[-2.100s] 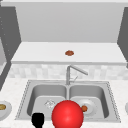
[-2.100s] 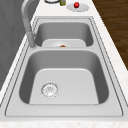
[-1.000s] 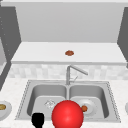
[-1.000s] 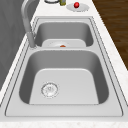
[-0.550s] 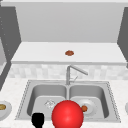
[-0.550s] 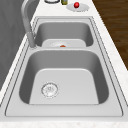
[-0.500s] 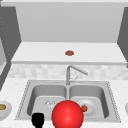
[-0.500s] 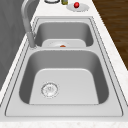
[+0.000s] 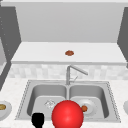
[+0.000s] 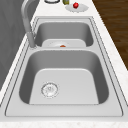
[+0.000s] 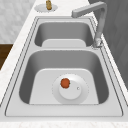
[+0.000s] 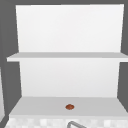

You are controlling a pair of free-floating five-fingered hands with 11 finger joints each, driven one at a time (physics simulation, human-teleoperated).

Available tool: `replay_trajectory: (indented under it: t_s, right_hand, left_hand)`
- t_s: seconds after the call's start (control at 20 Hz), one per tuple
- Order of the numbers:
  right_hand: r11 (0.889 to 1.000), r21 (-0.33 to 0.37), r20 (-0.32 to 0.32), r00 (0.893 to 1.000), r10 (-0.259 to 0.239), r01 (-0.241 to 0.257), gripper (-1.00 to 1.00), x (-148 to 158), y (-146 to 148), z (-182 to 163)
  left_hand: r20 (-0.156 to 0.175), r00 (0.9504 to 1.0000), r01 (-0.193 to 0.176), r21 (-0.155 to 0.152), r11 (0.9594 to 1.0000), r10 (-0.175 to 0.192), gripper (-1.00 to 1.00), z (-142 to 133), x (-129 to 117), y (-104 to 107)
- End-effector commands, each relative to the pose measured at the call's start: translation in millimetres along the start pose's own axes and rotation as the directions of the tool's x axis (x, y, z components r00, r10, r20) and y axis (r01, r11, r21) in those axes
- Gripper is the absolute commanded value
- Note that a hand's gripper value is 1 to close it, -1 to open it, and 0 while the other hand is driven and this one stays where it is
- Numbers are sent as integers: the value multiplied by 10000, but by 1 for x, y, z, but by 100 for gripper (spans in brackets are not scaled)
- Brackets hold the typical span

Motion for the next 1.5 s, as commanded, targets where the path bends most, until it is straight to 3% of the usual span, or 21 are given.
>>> replay_trajectory:
  t_s: [0.0,0.25,0.5,0.8,1.35,1.4,1.45]
  right_hand:
    - [9996,61,-220,9994,-265,266,100,-2,1,0]
    - [9998,38,-175,9997,-179,180,100,0,1,-1]
    - [9993,166,-288,9990,340,-336,100,8,-1,-4]
    - [9987,243,-511,9977,451,-439,100,22,4,-14]
    - [9980,440,-551,9973,475,-451,100,21,1,-17]
    - [9985,373,-544,9977,415,-395,-100,21,1,-17]
    - [9983,507,-624,9975,319,-287,-100,21,1,-17]
  left_hand:
    - [0,10000,0,0,10000,0,0,0,0,0]
    - [0,10000,0,0,10000,0,0,0,0,0]
    - [0,10000,0,0,10000,0,0,0,0,0]
    - [0,10000,0,0,10000,0,0,0,0,0]
    - [0,10000,0,0,10000,0,0,0,0,0]
    - [0,10000,0,0,10000,0,0,0,0,0]
    - [0,10000,0,0,10000,0,0,0,0,0]
